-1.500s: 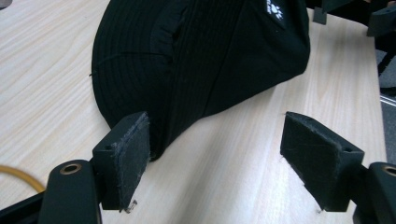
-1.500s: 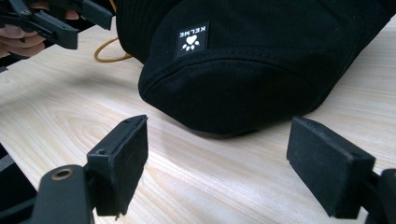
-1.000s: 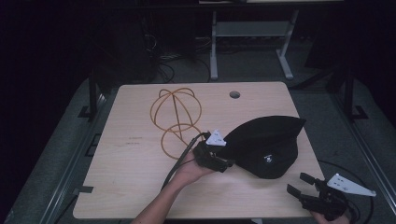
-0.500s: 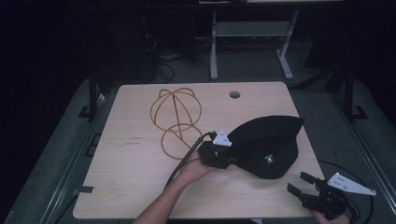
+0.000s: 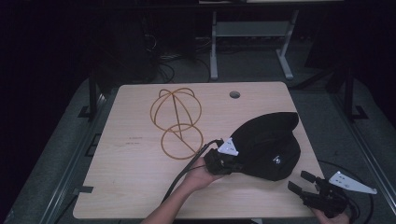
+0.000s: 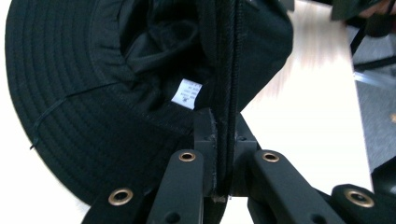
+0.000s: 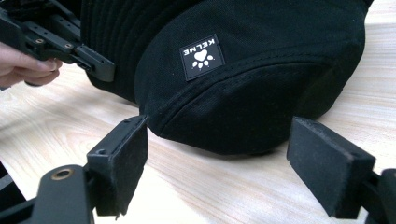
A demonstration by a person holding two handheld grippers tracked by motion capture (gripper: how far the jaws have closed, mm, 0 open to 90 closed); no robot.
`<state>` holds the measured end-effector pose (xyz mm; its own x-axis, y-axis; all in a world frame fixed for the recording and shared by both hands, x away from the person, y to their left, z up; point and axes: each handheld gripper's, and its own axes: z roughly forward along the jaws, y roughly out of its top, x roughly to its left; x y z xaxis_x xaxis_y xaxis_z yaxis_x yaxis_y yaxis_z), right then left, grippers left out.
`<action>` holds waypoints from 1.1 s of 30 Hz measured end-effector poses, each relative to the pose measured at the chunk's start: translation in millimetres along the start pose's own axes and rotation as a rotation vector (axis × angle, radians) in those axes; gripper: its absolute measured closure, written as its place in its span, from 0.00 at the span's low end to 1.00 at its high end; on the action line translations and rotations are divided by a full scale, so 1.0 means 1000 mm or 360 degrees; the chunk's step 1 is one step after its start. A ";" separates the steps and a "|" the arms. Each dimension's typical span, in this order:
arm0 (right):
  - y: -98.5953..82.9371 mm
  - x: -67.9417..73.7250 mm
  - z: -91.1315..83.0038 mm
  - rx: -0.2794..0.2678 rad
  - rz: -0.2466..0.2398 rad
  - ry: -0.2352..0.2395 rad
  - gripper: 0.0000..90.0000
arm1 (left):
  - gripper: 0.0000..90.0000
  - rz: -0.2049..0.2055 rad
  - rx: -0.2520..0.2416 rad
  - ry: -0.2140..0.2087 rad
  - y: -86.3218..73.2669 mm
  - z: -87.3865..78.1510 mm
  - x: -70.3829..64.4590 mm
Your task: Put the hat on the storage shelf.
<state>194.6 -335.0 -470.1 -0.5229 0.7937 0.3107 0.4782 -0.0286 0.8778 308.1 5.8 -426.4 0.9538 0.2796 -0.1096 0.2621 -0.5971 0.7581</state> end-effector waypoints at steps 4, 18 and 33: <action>0.002 0.000 0.001 -0.0013 0.0013 0.0004 0.22 | 0.95 -0.0073 -0.0060 -0.0039 -0.002 -0.002 -0.001; 0.013 -0.004 0.002 -0.0117 0.0159 -0.0018 0.21 | 0.95 -0.0311 -0.0266 -0.0111 -0.008 -0.017 0.005; 0.016 -0.022 0.034 -0.0045 0.0562 0.0115 0.18 | 0.95 -0.0346 -0.0322 -0.0155 -0.007 -0.019 0.004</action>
<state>237.9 -332.3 -475.6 -0.3777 0.6871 0.6207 0.6191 -0.3111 0.7210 306.9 25.6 -419.7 0.8906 0.3051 -0.3371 0.4366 -0.3668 0.8215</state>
